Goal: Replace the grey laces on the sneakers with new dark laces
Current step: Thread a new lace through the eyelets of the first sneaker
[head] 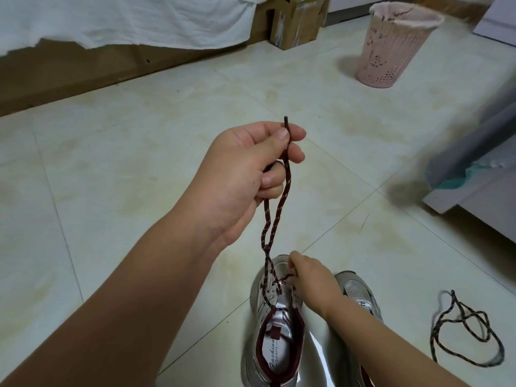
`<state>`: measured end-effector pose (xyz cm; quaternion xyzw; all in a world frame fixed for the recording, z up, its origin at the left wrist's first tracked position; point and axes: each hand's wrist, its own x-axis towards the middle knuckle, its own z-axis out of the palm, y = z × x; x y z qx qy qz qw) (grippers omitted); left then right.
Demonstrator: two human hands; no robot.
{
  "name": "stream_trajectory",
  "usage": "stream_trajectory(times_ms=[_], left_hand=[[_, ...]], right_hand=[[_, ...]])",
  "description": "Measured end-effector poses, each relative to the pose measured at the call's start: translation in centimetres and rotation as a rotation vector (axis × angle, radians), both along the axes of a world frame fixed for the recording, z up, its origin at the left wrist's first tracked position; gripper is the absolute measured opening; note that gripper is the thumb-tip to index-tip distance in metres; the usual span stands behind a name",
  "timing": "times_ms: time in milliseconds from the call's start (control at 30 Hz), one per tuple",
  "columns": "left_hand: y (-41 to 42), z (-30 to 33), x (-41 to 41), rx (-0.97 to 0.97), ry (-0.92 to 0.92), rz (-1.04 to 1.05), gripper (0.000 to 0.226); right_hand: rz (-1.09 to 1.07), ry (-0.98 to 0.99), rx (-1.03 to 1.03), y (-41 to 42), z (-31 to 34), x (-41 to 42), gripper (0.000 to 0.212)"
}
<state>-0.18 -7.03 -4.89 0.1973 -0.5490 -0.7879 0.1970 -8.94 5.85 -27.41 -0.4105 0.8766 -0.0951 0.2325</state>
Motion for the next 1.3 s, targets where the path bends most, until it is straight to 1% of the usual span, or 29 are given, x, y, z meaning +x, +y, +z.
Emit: stream_trajectory(times_ms=[67, 167, 300, 400, 467, 500, 567, 667, 800, 900, 933, 1033, 1133, 1200, 1233, 1300], left_hand=[[0.0, 0.2, 0.1, -0.001, 0.016, -0.003, 0.025], [-0.1, 1.0, 0.2, -0.001, 0.067, -0.005, 0.025], [-0.2, 1.6, 0.2, -0.025, 0.11, -0.013, 0.024], [-0.2, 1.4, 0.1, -0.023, 0.089, -0.006, 0.024], [-0.2, 1.1, 0.1, -0.015, 0.066, 0.005, 0.024], [-0.2, 1.0, 0.1, -0.013, 0.055, 0.013, 0.024], [-0.3, 0.7, 0.1, -0.013, 0.031, 0.031, 0.024], [-0.4, 0.3, 0.1, -0.008, 0.0, 0.054, 0.024], [-0.5, 0.2, 0.2, -0.005, -0.009, 0.073, 0.023], [-0.7, 1.1, 0.3, 0.022, 0.067, 0.077, 0.024], [-0.9, 1.7, 0.4, 0.033, 0.111, 0.075, 0.024], [-1.3, 3.8, 0.8, 0.033, 0.239, 0.062, 0.025], [-1.2, 5.3, 0.9, 0.019, 0.303, 0.053, 0.024], [-0.9, 5.8, 0.6, 0.034, 0.323, 0.041, 0.023], [-0.7, 5.8, 0.3, 0.042, 0.329, 0.034, 0.023], [-0.4, 5.8, -0.1, 0.052, 0.333, 0.019, 0.023]], right_hand=[[0.05, -0.011, -0.034, 0.2, -0.3, 0.3, 0.02], [0.053, -0.107, -0.03, 0.2, -1.3, 1.0, 0.02], [0.059, -0.061, -0.045, 0.0, -1.9, 1.5, 0.017], [0.064, -0.041, -0.044, -0.1, -1.7, 2.0, 0.022], [0.037, -0.07, -0.046, -0.2, -1.2, 2.2, 0.023], [0.004, -0.116, -0.065, -0.4, -0.9, 2.2, 0.021], [-0.1, -0.273, -0.103, -0.6, -0.2, 1.9, 0.017], [-0.254, -0.455, -0.156, -0.9, -0.1, 1.6, 0.03], [-0.399, -0.654, -0.259, -0.9, 0.3, 1.4, 0.035], [-0.447, -0.772, -0.28, -0.5, 0.5, 1.2, 0.036], [-0.438, -0.786, -0.271, -0.4, 0.5, 1.2, 0.033], [-0.395, -0.738, -0.23, 0.1, 0.5, 1.0, 0.027], [-0.416, -0.775, -0.252, 0.5, 1.0, 1.0, 0.027], [-0.377, -0.818, -0.28, 0.5, 1.9, 1.3, 0.03], [-0.326, -0.788, -0.289, 0.4, 2.5, 1.4, 0.032], [-0.19, -0.659, -0.294, -0.1, 4.1, 1.3, 0.036]])
